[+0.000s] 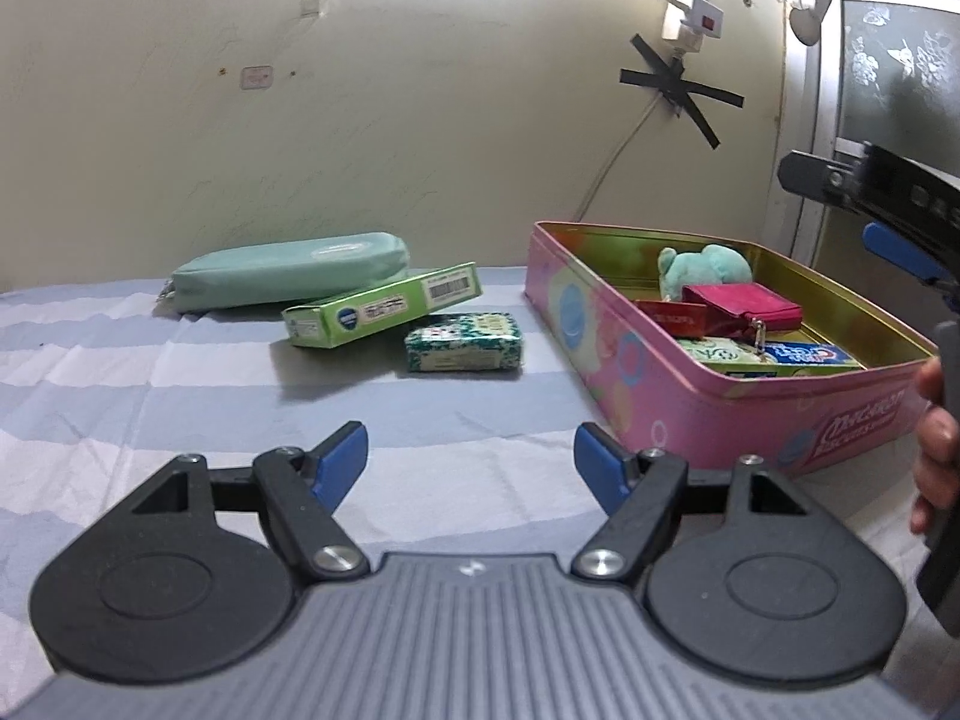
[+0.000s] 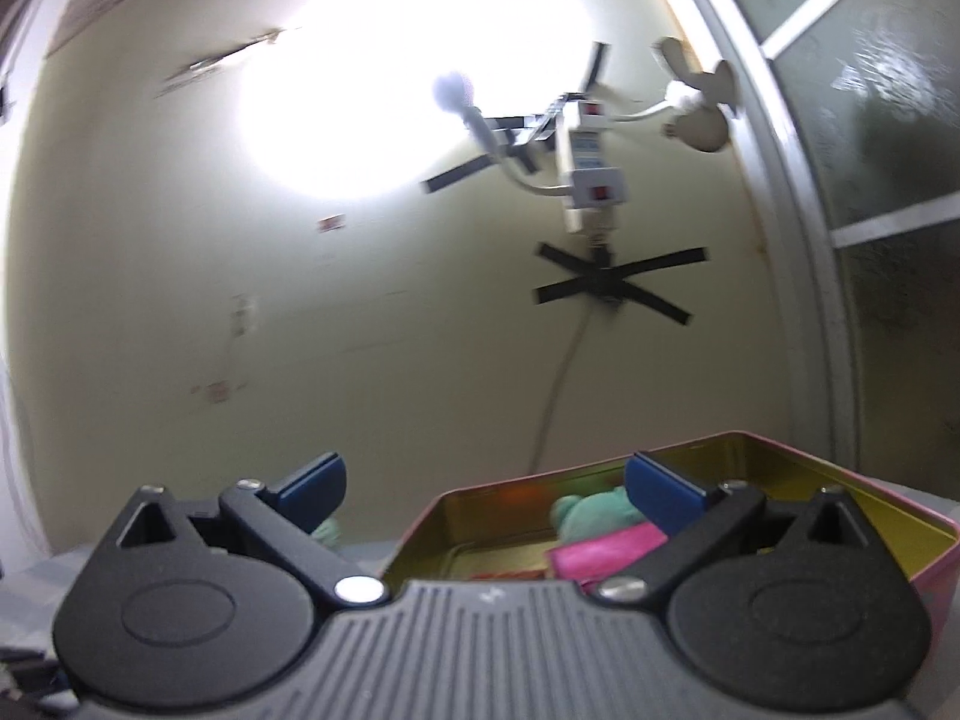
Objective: Organize objects
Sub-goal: 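Move the right tool toward the green toothpaste box and pencil case, then grasp the mint-green pencil case with the right tool and lift it, then carry the pencil case over the pink tin and lower it inside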
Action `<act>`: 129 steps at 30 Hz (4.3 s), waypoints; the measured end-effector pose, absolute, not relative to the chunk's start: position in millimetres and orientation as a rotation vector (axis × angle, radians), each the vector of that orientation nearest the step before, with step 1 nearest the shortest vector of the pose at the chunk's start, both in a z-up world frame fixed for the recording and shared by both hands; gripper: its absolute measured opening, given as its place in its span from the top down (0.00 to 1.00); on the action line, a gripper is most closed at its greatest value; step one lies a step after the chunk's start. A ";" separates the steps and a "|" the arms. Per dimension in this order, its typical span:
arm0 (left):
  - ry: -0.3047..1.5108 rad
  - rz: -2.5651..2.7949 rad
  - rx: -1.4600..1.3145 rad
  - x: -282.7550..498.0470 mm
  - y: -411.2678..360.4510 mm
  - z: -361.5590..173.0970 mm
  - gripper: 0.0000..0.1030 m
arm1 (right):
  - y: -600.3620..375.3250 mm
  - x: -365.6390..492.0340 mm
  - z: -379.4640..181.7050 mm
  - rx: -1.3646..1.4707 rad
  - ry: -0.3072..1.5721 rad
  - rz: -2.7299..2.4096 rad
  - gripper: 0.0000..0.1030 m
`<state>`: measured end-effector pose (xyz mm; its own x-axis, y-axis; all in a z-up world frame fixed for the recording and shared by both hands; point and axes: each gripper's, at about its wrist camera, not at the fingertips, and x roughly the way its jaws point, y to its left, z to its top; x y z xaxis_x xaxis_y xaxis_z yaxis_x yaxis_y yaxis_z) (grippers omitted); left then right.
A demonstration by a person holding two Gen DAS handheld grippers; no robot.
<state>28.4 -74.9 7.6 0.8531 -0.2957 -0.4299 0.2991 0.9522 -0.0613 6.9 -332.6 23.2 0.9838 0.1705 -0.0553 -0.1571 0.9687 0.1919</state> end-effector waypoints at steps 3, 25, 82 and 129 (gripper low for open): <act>0.454 -0.309 -0.015 28.3 -61.5 10.0 0.25 | -317.2 2.9 28.8 0.150 0.095 0.203 0.00; 0.427 -0.048 -0.237 55.6 65.1 11.2 0.24 | -140.1 57.3 28.5 -0.102 0.300 0.422 0.00; 0.243 0.116 -0.358 21.2 83.8 21.7 0.24 | -209.7 61.8 -14.8 0.345 0.960 0.677 0.72; 0.762 -0.462 -0.225 24.7 -17.5 20.7 0.38 | -317.2 -38.2 -36.6 0.103 0.660 0.653 0.27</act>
